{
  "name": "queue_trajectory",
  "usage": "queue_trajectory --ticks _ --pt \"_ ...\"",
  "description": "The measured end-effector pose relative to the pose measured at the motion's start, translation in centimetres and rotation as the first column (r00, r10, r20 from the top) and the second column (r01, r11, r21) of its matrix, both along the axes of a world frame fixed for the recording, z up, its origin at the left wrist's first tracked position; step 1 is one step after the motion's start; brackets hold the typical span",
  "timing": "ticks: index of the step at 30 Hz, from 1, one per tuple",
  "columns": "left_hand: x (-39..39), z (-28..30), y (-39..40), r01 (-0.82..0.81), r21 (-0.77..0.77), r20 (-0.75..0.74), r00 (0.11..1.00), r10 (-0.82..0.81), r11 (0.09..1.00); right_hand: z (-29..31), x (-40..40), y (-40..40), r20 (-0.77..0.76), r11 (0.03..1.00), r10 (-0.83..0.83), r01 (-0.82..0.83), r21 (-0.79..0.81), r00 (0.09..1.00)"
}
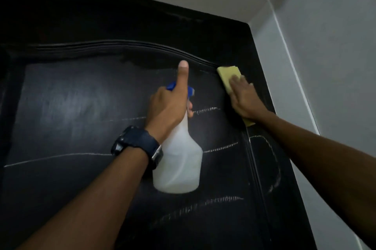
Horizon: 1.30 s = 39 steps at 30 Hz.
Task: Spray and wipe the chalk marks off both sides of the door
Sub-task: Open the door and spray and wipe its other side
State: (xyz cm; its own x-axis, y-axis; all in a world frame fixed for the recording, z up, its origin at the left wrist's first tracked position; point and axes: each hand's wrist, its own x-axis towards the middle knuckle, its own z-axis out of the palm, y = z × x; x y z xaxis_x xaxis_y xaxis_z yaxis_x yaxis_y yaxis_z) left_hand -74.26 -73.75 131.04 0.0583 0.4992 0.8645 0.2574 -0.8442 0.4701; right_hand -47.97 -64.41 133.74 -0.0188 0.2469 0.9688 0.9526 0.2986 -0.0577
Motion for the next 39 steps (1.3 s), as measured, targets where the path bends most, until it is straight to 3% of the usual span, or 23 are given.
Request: queue_trajectory --ticks 3,7,13,18,24,28,35,39 --pt "3.4 2.3 0.8 -0.04 0.01 0.002 0.999 0.04 0.999 -0.8 0.9 3.2 -0.012 0.994 0.066 -0.065 0.083 0.998" --pt "6.8 4.0 1.9 0.009 -0.056 0.033 0.999 -0.007 0.998 -1.2 0.7 4.7 -0.033 0.978 0.041 -0.033 0.208 0.999" --pt "8.0 4.2 2.8 -0.164 -0.061 -0.007 0.986 0.164 0.985 -1.3 1.1 5.0 -0.01 0.969 0.061 -0.057 0.241 0.998" --pt "5.2 4.5 2.5 -0.26 0.034 0.026 0.965 0.259 0.965 -1.3 1.1 5.2 -0.01 0.969 0.054 -0.05 0.242 0.998" --pt "-0.7 5.1 0.7 -0.443 0.046 -0.012 0.896 0.444 0.896 -1.1 1.0 5.4 -0.015 0.964 0.055 -0.049 0.263 0.998" --pt "-4.7 5.2 -0.1 -0.517 0.001 0.024 0.855 0.517 0.856 -0.8 1.3 5.3 -0.023 0.942 0.217 -0.204 0.267 0.976" --pt "-9.8 5.3 -1.2 -0.59 -0.036 0.061 0.804 0.591 0.807 -0.9 2.3 4.7 0.209 0.89 0.367 -0.407 0.204 0.906" --pt "-12.0 5.4 -1.5 -0.622 -0.083 0.062 0.776 0.627 0.778 0.4 2.0 5.1 0.314 0.909 0.31 -0.376 0.178 0.897"
